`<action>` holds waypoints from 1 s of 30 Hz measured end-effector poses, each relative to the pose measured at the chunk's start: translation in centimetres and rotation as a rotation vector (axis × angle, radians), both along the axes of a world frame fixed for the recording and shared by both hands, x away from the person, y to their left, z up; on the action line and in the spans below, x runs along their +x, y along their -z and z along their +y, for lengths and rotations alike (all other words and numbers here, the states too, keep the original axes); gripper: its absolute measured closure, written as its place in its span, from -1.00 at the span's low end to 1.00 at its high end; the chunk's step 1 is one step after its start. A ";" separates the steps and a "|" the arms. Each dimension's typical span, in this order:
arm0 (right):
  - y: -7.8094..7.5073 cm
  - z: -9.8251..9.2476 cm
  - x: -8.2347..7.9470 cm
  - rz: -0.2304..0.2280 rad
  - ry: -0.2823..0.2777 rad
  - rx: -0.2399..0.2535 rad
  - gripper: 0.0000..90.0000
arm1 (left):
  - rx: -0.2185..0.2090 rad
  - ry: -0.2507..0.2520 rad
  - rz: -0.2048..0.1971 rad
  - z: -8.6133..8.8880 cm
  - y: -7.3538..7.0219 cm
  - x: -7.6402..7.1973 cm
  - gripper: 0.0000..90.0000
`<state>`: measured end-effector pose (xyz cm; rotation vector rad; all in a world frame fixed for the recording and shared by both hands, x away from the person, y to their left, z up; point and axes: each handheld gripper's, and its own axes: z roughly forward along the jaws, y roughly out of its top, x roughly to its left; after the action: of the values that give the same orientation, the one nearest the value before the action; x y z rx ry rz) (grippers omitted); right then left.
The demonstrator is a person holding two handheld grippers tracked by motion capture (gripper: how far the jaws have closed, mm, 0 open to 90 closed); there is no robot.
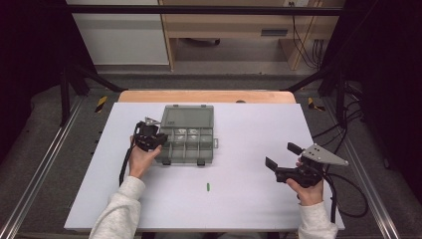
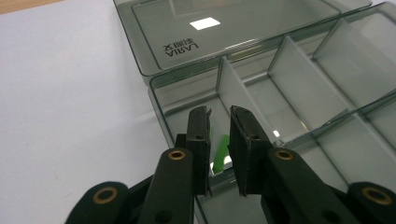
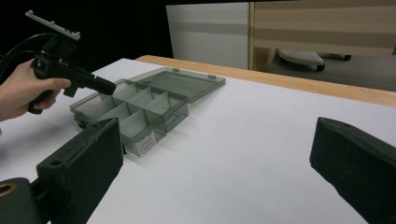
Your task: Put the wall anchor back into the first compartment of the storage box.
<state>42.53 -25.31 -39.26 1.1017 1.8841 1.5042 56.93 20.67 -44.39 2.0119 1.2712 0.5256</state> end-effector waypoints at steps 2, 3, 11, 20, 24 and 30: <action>0.0 0.0 0.0 0.000 0.000 0.002 -0.93 | -0.015 0.006 -0.020 0.1 -0.5 -0.3 0.70; 0.0 0.0 0.0 0.002 -0.001 0.002 -0.93 | -0.021 0.006 -0.025 0.1 -0.6 -0.4 0.66; -0.1 0.0 -0.1 0.000 0.002 0.005 -0.93 | -0.104 0.047 -0.109 -0.1 -3.1 -3.0 0.31; -0.1 0.1 -0.1 -0.002 0.002 0.015 -0.94 | -0.150 0.105 -0.180 -1.5 -4.5 -6.9 -0.41; -0.1 0.0 -0.1 -0.001 0.002 0.009 -0.94 | -0.153 0.132 -0.188 -2.3 -4.8 -8.4 -0.59; -0.1 0.1 -0.1 0.001 0.001 0.010 -0.94 | -0.154 0.166 -0.198 -3.3 -5.1 -10.3 -0.73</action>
<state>42.41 -25.25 -39.17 1.1079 1.8789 1.5140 46.63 17.33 -39.24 1.8670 0.9856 0.5163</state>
